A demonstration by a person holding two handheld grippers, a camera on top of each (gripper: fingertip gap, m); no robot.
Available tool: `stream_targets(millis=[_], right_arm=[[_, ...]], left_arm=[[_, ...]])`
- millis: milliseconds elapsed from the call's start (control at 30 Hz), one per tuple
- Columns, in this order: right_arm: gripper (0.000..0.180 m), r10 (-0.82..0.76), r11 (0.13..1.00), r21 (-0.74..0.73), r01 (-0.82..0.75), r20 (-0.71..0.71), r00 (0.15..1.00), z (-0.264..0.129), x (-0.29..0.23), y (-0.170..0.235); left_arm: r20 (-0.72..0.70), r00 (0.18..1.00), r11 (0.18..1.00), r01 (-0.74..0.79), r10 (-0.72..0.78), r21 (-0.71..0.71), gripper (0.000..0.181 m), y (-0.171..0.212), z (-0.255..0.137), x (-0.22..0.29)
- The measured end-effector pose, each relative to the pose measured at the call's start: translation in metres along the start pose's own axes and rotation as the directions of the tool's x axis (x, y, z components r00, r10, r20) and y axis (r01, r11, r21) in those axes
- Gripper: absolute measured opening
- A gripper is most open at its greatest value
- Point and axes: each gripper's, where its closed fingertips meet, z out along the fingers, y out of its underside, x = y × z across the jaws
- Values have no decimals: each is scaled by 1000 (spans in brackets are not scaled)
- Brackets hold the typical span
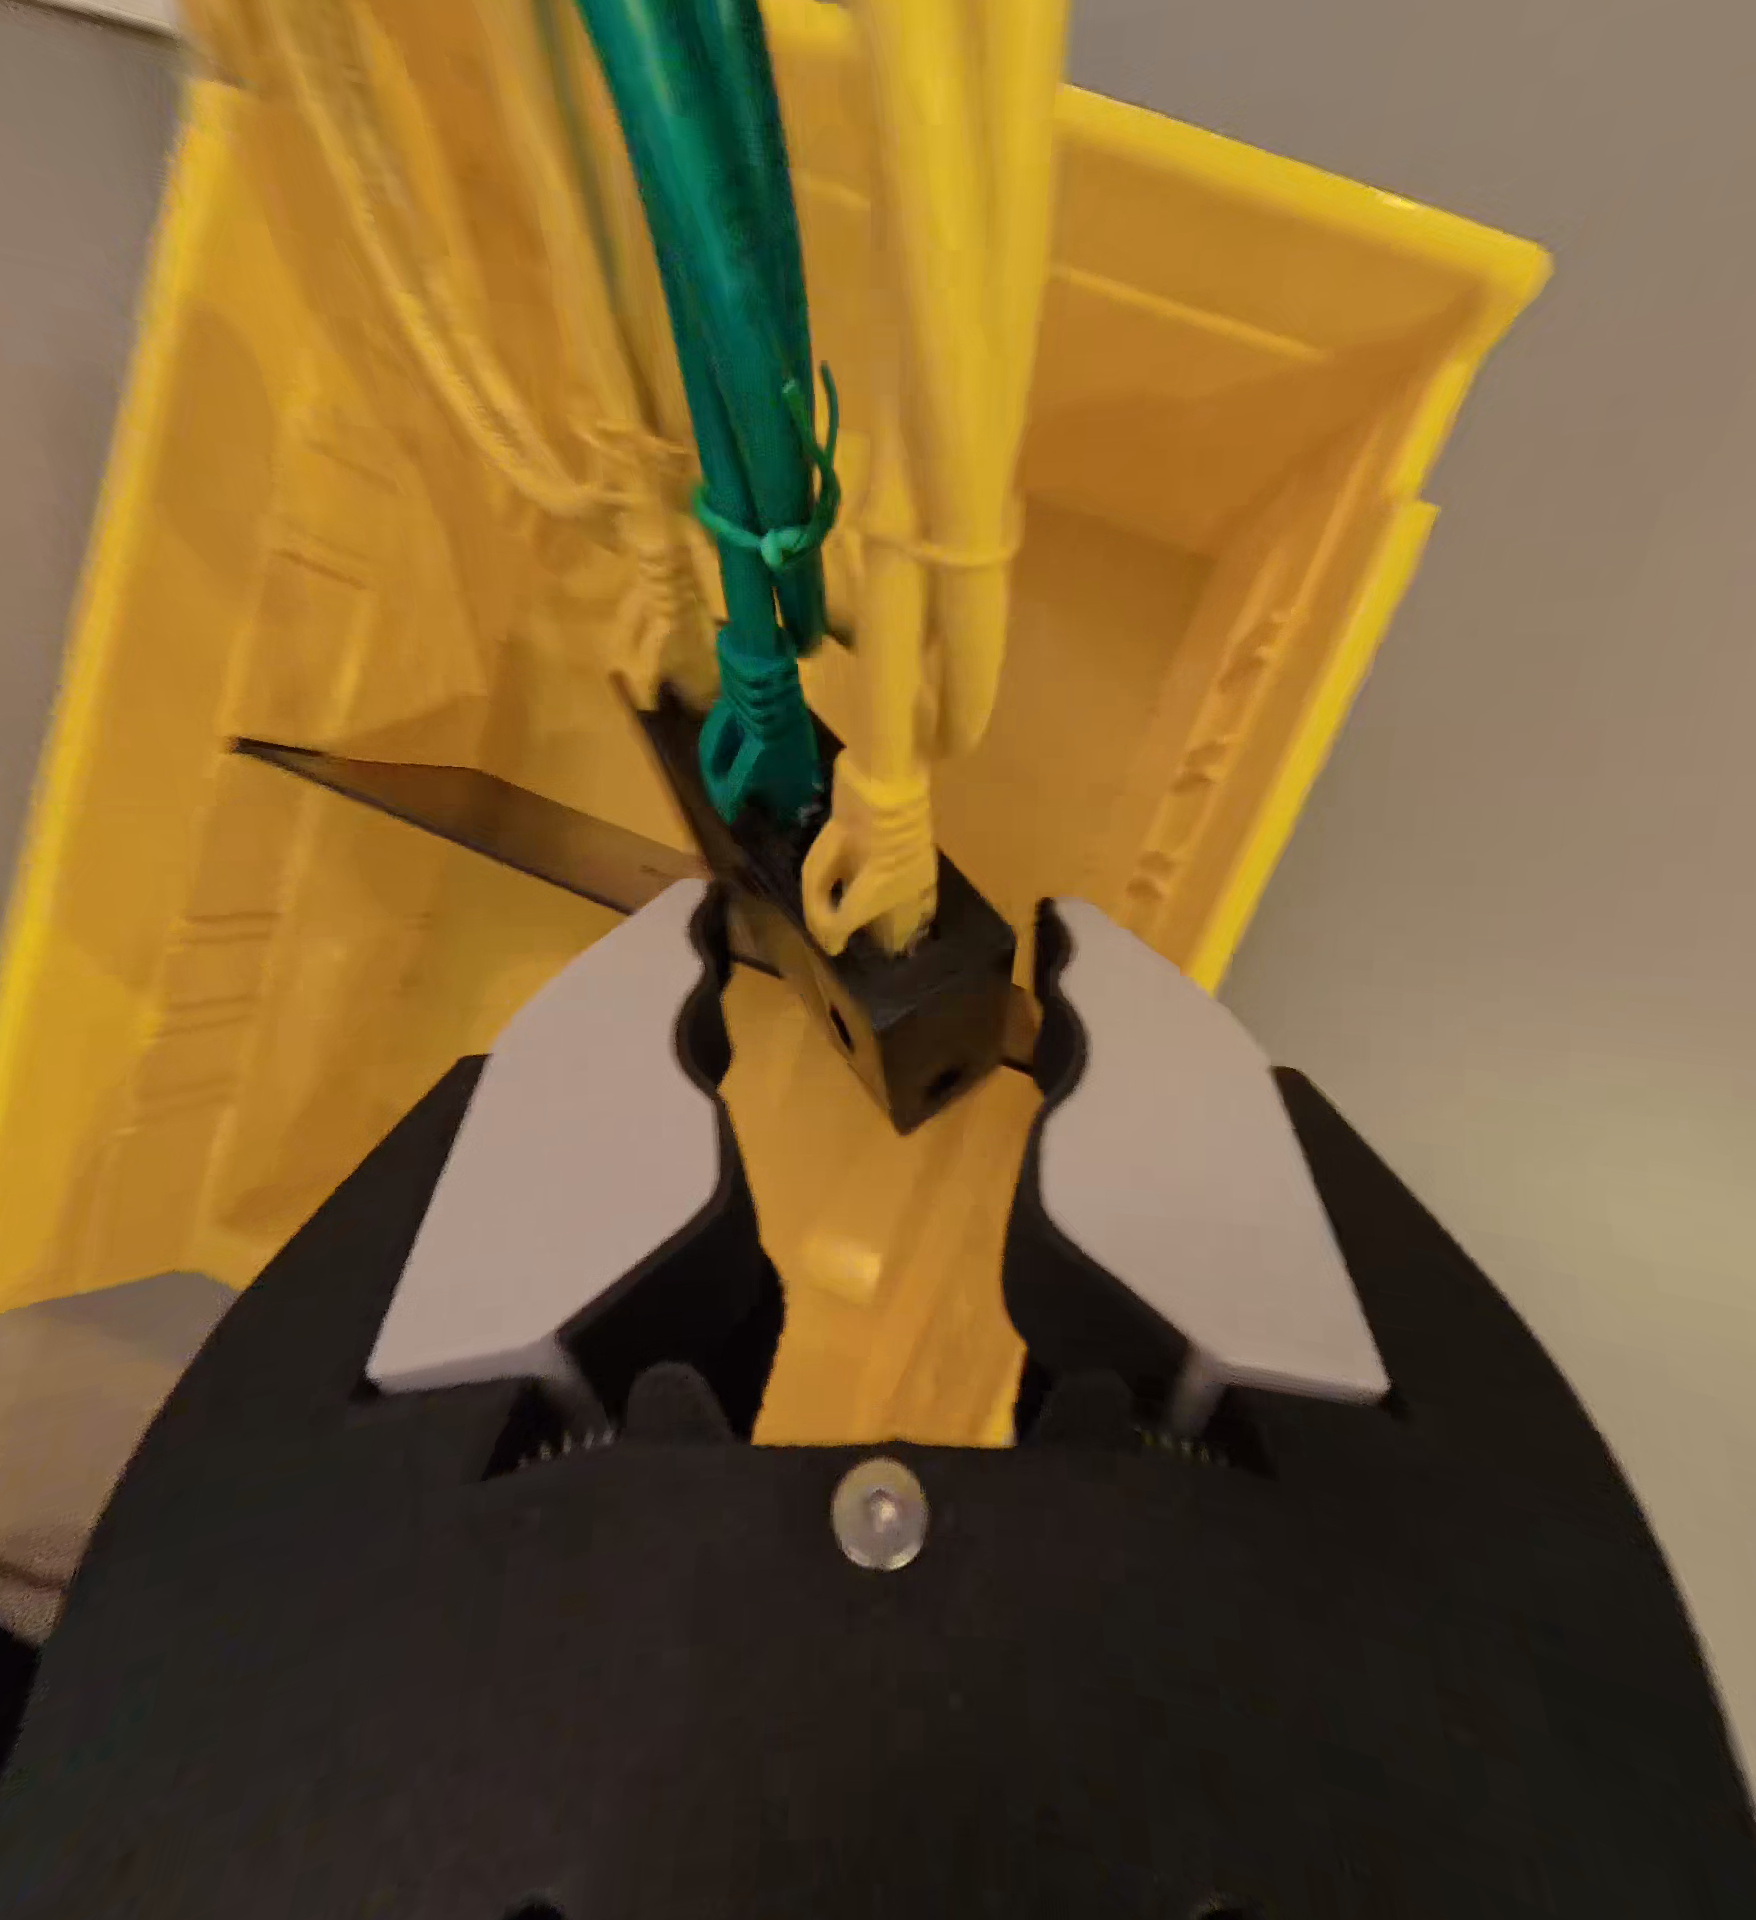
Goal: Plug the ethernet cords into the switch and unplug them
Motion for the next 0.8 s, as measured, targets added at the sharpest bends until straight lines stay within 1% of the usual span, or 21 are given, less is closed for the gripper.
stream_targets(millis=[33, 67, 100, 167, 233, 300, 367, 433, 467, 533, 567, 600, 633, 667, 700, 733, 767, 800], right_arm=[[62, -22, 1000, -20, 21, -43, 999, 0, 5, 0], [65, -40, 999, -2, 40, -40, 998, -1, 3, -5], [62, -40, 999, 24, 41, -45, 998, -5, 4, -10], [65, -78, 995, 51, 82, -80, 994, -14, 6, -17], [56, -127, 986, 95, 137, -98, 987, -18, 3, -29], [57, -146, 986, 67, 151, -76, 986, -11, 1, -31], [52, -183, 979, 62, 192, -127, 975, -6, 5, -37], [46, -220, 970, 83, 229, -110, 969, 4, -2, -46], [43, -243, 963, 83, 256, -139, 960, 11, -1, -50], [36, -286, 957, 10, 291, -165, 944, 30, 2, -45], [33, -296, 955, -58, 290, -154, 943, 44, 4, -36], [37, -301, 953, -89, 290, -151, 942, 54, 5, -32], [43, -289, 957, -68, 282, -132, 948, 56, 2, -33], [53, -259, 966, -45, 255, -93, 961, 52, -3, -34], [61, -228, 974, -14, 227, -67, 971, 45, -8, -36], [64, -221, 974, 28, 224, -64, 973, 35, -10, -39], [66, -227, 971, 61, 232, -84, 970, 23, -10, -41], [70, -229, 969, 68, 238, -124, 965, 12, -4, -38]], left_arm=[[2, 1000, 1000, -5, 5, -8, 23, 2, 1, 0], [2, 1000, 1000, -6, 6, -13, 23, 4, 1, -1], [0, 1000, 1000, -1, 1, -11, 23, 5, 2, -1], [-2, 1000, 1000, 7, -7, -7, 23, 5, 1, -2], [1, 1000, 1000, 12, -12, -7, 23, 7, 2, -4], [5, 1000, 1000, 19, -19, -13, 24, 9, 2, -6], [26, 999, 999, 23, -22, -36, 26, 14, 1, -11], [30, 999, 998, 47, -46, -34, 26, 17, -2, -15], [35, 997, 997, 68, -66, -42, 27, 20, -3, -19], [50, 994, 993, 101, -97, -68, 32, 31, -5, -26], [71, 992, 990, 107, -101, -87, 33, 38, -7, -32], [95, 990, 987, 117, -106, -113, 34, 47, -10, -39], [116, 986, 982, 133, -118, -134, 37, 57, -14, -46], [130, 981, 977, 160, -142, -141, 40, 66, -18, -53], [122, 976, 968, 200, -183, -150, 44, 76, -22, -57], [98, 968, 953, 244, -229, -180, 47, 89, -25, -58], [103, 962, 939, 271, -255, -210, 47, 104, -30, -63], [142, 955, 930, 288, -261, -227, 47, 119, -36, -73]])
